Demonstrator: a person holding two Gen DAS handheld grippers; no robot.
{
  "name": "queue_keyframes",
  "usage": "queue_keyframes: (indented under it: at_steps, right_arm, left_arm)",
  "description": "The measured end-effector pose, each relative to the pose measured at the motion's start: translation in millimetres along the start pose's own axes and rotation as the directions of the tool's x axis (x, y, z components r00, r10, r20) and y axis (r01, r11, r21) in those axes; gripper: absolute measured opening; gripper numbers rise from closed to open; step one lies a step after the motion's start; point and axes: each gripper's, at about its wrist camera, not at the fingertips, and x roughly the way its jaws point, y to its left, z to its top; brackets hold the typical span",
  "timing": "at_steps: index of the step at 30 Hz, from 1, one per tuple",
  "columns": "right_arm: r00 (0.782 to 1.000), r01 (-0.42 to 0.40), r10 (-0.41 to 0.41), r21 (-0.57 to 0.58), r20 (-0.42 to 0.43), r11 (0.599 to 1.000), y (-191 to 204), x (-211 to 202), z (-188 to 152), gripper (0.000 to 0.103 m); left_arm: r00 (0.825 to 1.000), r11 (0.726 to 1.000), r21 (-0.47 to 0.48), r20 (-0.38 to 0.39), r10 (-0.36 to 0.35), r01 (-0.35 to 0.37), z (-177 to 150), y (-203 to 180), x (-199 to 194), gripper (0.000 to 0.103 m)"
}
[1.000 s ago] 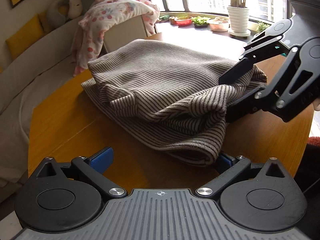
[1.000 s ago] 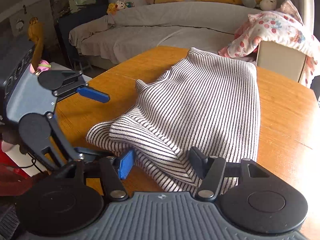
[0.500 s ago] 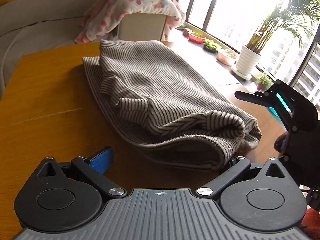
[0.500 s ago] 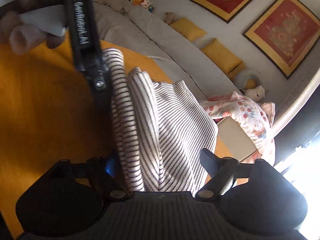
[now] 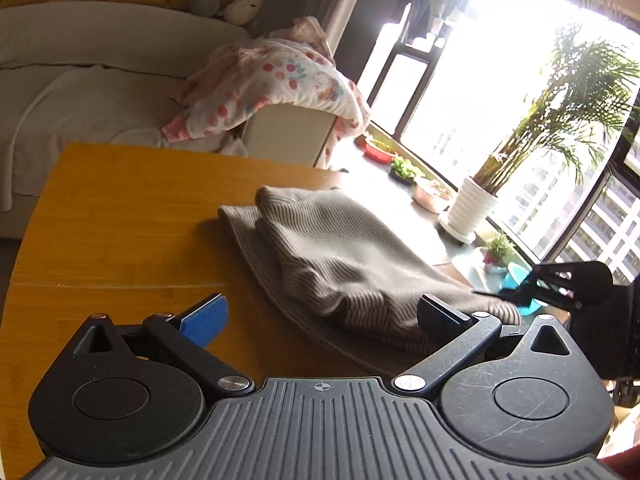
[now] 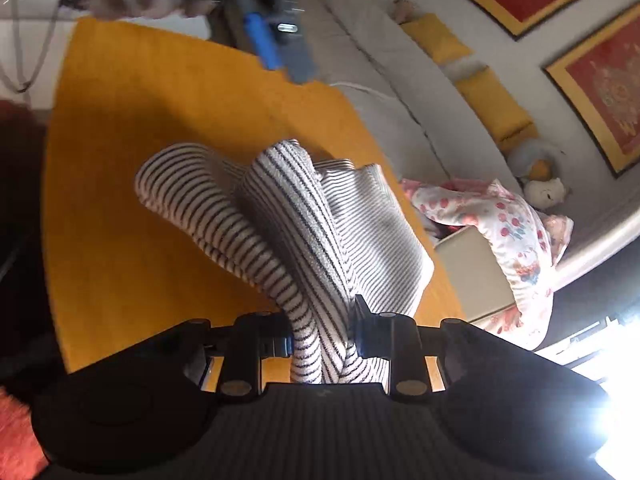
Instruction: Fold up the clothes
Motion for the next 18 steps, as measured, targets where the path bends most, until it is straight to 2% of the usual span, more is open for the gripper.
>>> queue_keyframes:
  at_steps: [2, 5, 6, 9, 12, 14, 18]
  right_arm:
    - [0.999, -0.044, 0.043, -0.034, -0.019, 0.998, 5.0, -22.4, 2.0, 0.025]
    - [0.998, -0.067, 0.066, -0.124, -0.013, 0.990, -2.3, -55.2, 9.3, 0.025]
    - [0.997, -0.072, 0.072, -0.156, -0.010, 0.985, -7.9, -64.7, 13.0, 0.025]
    - [0.996, -0.078, 0.085, -0.224, 0.020, 0.971, -34.1, -70.3, 24.9, 0.026]
    - [0.989, -0.112, 0.133, -0.263, 0.063, 0.958, -56.4, -52.1, 33.1, 0.026]
    - [0.979, -0.154, 0.185, -0.290, 0.080, 0.945, -68.0, -32.2, 38.8, 0.028]
    - [0.950, -0.258, 0.295, -0.282, 0.099, 0.924, -88.4, 24.3, 53.5, 0.030]
  left_arm:
    - [0.999, 0.998, -0.027, 0.008, -0.049, 0.049, 11.2, -0.9, 13.7, 0.098]
    - [0.987, 0.984, -0.076, -0.006, -0.160, 0.159, 28.0, -2.3, 50.5, 0.078]
    - [0.980, 0.976, -0.106, -0.025, -0.196, 0.193, 33.0, -0.8, 68.3, 0.074]
    - [0.966, 0.960, -0.178, -0.106, -0.238, 0.217, 37.7, 9.4, 115.0, 0.061]
    - [0.951, 0.956, -0.232, -0.204, -0.230, 0.182, 31.6, 23.2, 151.6, 0.055]
    - [0.944, 0.943, -0.265, -0.203, -0.260, 0.203, 28.8, 34.8, 159.7, 0.051]
    - [0.924, 0.886, -0.395, -0.187, -0.334, 0.241, 29.8, 61.7, 164.1, 0.041]
